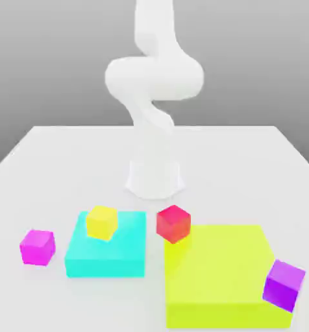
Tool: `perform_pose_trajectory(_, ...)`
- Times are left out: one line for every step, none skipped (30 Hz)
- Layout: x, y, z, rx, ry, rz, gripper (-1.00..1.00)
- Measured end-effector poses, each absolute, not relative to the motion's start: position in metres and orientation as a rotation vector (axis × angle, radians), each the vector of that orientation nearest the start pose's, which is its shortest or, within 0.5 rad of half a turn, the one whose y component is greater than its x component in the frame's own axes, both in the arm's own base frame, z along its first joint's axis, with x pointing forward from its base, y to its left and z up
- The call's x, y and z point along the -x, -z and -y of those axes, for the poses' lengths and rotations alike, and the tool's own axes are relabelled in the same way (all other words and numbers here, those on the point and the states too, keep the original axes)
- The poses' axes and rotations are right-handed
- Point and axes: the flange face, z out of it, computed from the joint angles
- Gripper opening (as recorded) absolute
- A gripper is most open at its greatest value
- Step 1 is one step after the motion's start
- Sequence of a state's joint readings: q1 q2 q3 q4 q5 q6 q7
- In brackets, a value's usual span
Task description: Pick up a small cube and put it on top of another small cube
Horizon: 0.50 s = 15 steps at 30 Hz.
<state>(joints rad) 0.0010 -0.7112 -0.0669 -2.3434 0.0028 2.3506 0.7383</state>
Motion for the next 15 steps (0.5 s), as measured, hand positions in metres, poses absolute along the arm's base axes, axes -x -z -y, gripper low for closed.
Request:
perform_pose_trajectory(-0.393, -0.638, 0.048, 2.513, 0.891, -1.076, 0.0)
perform_pose_trajectory(-0.404, -0.616, 0.062, 2.534, 0.849, -1.09, 0.0)
perform_pose_trajectory(-0.412, -0.593, 0.075, 2.553, 0.808, -1.104, 0.0)
perform_pose_trajectory(-0.419, -0.57, 0.088, 2.572, 0.769, -1.119, 0.0)
perform_pose_trajectory(-0.424, -0.547, 0.101, 2.589, 0.728, -1.133, 0.0)
perform_pose_trajectory(-0.428, -0.524, 0.114, 2.607, 0.688, -1.147, 0.0)
perform_pose_trajectory(-0.43, -0.501, 0.126, 2.623, 0.647, -1.162, 0.0)
perform_pose_trajectory(-0.431, -0.478, 0.138, 2.639, 0.607, -1.177, 0.0)
perform_pose_trajectory(-0.43, -0.455, 0.15, 2.654, 0.566, -1.193, 0.0)
perform_pose_trajectory(-0.428, -0.432, 0.162, 2.669, 0.525, -1.208, 0.0)
perform_pose_trajectory(-0.424, -0.41, 0.173, 2.683, 0.483, -1.224, 0.0)
perform_pose_trajectory(-0.419, -0.387, 0.183, 2.697, 0.442, -1.24, 0.0)
perform_pose_trajectory(-0.412, -0.365, 0.193, 2.71, 0.4, -1.256, 0.0)
perform_pose_trajectory(-0.404, -0.344, 0.203, 2.723, 0.357, -1.273, 0.0)
perform_pose_trajectory(-0.395, -0.323, 0.212, 2.736, 0.314, -1.289, 0.0)
